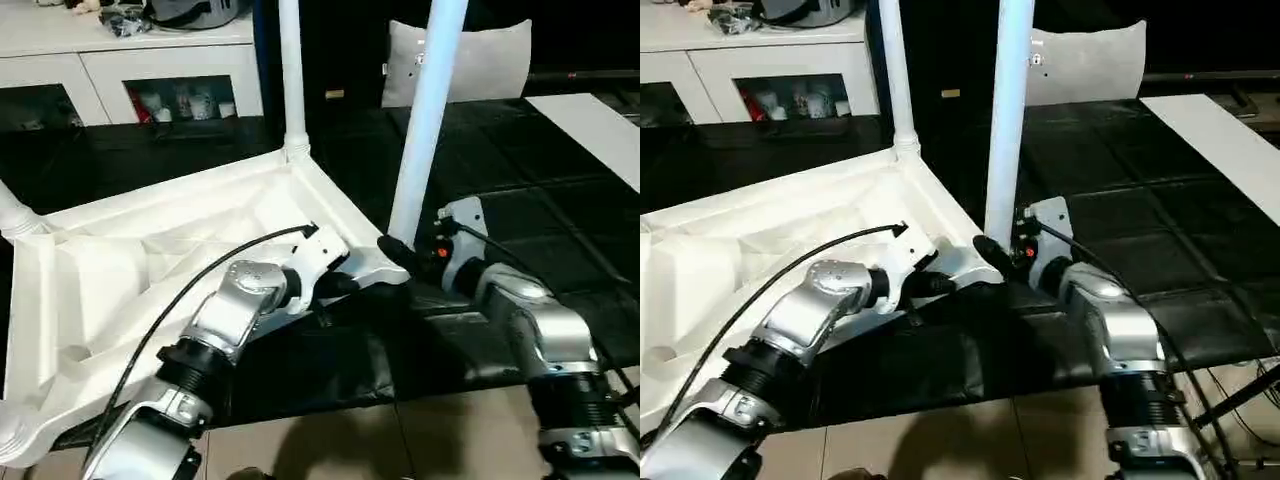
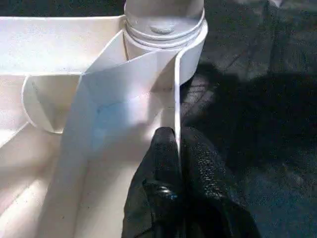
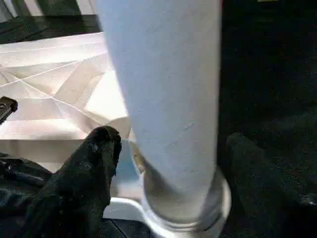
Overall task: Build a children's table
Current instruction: Rotate leg to tighten
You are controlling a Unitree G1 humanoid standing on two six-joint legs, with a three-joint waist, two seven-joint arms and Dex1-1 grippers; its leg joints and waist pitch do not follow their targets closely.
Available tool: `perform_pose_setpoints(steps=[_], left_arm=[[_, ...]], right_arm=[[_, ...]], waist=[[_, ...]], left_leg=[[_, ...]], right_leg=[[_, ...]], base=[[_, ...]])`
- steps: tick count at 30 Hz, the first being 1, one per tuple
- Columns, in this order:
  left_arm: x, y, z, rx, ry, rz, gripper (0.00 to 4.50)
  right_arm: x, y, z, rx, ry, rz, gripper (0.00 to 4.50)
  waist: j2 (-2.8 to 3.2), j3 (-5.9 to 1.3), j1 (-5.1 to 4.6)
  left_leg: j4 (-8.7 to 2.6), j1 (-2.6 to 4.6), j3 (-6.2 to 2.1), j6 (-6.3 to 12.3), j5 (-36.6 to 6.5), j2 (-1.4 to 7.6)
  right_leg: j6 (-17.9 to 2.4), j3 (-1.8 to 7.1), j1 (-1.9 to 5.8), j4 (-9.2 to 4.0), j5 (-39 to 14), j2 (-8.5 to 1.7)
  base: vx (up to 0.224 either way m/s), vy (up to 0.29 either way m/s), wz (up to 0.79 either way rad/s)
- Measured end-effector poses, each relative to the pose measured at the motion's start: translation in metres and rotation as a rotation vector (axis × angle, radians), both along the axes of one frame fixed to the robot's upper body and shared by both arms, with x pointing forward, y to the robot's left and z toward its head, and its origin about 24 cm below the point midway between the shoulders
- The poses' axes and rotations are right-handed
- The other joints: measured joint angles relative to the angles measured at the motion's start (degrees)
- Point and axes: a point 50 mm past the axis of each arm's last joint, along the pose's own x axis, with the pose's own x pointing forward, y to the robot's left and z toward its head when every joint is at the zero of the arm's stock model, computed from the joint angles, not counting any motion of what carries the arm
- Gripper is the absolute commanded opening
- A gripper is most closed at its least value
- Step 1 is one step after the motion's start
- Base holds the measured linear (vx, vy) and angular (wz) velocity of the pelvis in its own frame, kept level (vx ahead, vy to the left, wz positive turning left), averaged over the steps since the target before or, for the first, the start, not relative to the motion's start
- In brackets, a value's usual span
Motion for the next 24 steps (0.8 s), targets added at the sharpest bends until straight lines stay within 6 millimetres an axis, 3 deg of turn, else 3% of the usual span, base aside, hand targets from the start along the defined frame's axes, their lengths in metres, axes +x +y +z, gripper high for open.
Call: perform_pose_setpoints(steps=[3,6,11,19,24], left_arm=[[-0.001,0.004,0.000,0.005,-0.002,-0.021,0.00],[-0.002,0.010,0.000,0.016,-0.006,-0.057,0.00],[-0.004,0.021,0.001,0.048,-0.011,-0.147,0.00],[-0.013,0.031,0.003,0.082,0.007,-0.342,0.00],[-0.018,0.034,0.004,0.092,0.038,-0.436,0.00]], right_arm=[[-0.002,-0.009,0.003,-0.025,-0.011,0.051,4.01],[-0.005,-0.019,0.007,-0.067,-0.021,0.117,4.39],[-0.010,-0.033,0.015,-0.119,-0.029,0.239,4.47],[-0.020,-0.032,0.011,-0.141,0.030,0.447,4.47],[-0.026,-0.026,0.009,-0.093,0.065,0.558,3.78]], waist=[[-0.01,0.01,0.13],[-0.03,0.02,0.17],[-0.03,0.02,0.40],[-0.04,0.02,2.15],[-0.04,0.02,2.85]], left_leg=[[0.04,-0.02,0.00,0.01,0.00,0.00],[0.06,-0.03,0.00,0.02,-0.01,0.00],[0.08,-0.03,0.00,0.02,0.00,0.01],[0.30,-0.03,-0.01,0.08,-0.04,0.01],[0.32,0.04,-0.01,0.07,-0.04,0.02]], right_leg=[[0.00,0.01,0.02,-0.01,0.00,-0.01],[-0.01,0.01,0.02,-0.01,0.00,0.00],[-0.01,0.00,0.02,0.01,0.01,-0.01],[-0.07,-0.01,0.17,0.02,0.04,-0.04],[-0.09,-0.01,0.22,0.04,0.06,-0.05]], base=[[0.000,0.000,0.00],[0.000,0.000,0.00],[0.000,0.000,0.00],[0.000,0.000,0.00],[0.000,0.000,0.00]])
